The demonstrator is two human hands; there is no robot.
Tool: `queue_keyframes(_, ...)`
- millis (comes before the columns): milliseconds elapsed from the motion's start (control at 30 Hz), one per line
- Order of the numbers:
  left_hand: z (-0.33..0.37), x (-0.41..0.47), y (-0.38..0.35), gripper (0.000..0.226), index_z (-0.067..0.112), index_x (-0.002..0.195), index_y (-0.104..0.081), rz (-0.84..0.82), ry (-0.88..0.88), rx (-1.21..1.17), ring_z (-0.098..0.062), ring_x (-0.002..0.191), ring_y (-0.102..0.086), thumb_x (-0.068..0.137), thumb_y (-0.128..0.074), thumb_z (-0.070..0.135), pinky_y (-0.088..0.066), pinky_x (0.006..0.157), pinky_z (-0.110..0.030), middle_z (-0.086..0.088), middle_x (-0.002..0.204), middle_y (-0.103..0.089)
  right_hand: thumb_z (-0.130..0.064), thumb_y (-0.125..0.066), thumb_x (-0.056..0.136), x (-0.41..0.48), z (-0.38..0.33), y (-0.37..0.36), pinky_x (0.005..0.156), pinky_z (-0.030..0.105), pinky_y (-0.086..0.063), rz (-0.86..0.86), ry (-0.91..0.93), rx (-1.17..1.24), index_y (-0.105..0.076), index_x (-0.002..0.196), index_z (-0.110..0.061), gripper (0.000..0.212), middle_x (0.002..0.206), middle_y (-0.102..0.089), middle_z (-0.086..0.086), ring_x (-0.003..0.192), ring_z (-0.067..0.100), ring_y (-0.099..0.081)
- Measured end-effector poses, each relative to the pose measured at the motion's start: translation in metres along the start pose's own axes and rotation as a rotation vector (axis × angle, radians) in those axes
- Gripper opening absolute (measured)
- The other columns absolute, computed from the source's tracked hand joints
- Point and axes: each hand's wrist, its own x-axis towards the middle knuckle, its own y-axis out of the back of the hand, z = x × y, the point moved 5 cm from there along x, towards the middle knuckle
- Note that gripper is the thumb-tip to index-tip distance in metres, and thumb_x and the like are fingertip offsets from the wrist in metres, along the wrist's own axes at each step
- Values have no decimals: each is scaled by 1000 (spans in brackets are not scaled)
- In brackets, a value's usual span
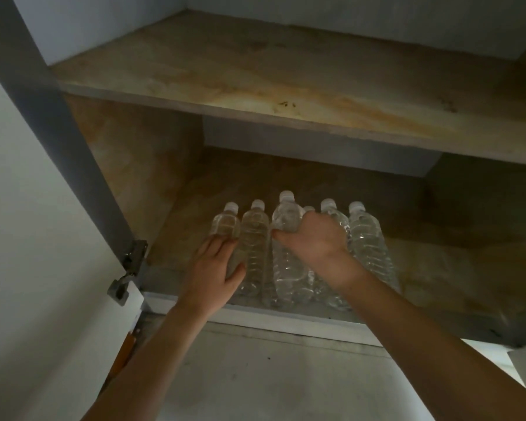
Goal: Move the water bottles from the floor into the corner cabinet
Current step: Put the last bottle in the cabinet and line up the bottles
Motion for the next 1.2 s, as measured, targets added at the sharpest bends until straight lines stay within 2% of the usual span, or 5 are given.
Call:
queue_keyframes(167, 0, -8, 4, 58, 16, 131, -57, -13, -15, -54, -25, 126, -50, 88, -41, 51, -45, 103, -46, -4, 131, -58, -57, -65, 83, -41, 10, -9, 89, 34, -52, -29, 220, 232, -42, 142, -23, 71, 127, -58, 6, 112, 24, -59)
queue_keyframes(300, -4, -16, 7, 61, 17, 133, -55, -13, -25, -110, -20, 127, -48, 86, -44, 55, -46, 103, -41, -1, 135, -55, -56, -73, 77, -70, 25, -28, 117, 30, -24, -94, 290, 231, -29, 152, -29, 91, 162, -21, -4, 147, 20, -25)
queue_keyframes(600, -3, -17, 5, 66, 19, 136, -52, -26, -30, -135, -16, 126, -48, 85, -42, 59, -49, 101, -41, 0, 139, -50, -60, -61, 85, -68, 30, -36, 109, 31, -38, 145, 386, 81, -39, 149, -10, 83, 155, -40, 10, 140, 26, -41)
queue_keyframes(867, 67, -24, 12, 75, 32, 147, -36, -59, -149, -369, -8, 133, -40, 82, -72, 46, -37, 106, -29, 10, 148, -41, -54, -68, 84, -115, 143, -5, 106, 23, -35, 413, 299, 429, -49, 139, -30, 63, 151, -40, -6, 137, 8, -36)
queue_keyframes(1200, 92, -19, -13, 74, 37, 142, -39, -36, -90, -512, 9, 128, -37, 79, -78, 27, -31, 106, -7, 20, 142, -41, -15, -79, 81, -105, 190, -41, 94, 0, -36, 263, 164, 700, -49, 132, -38, 64, 130, -46, -33, 115, -13, -50)
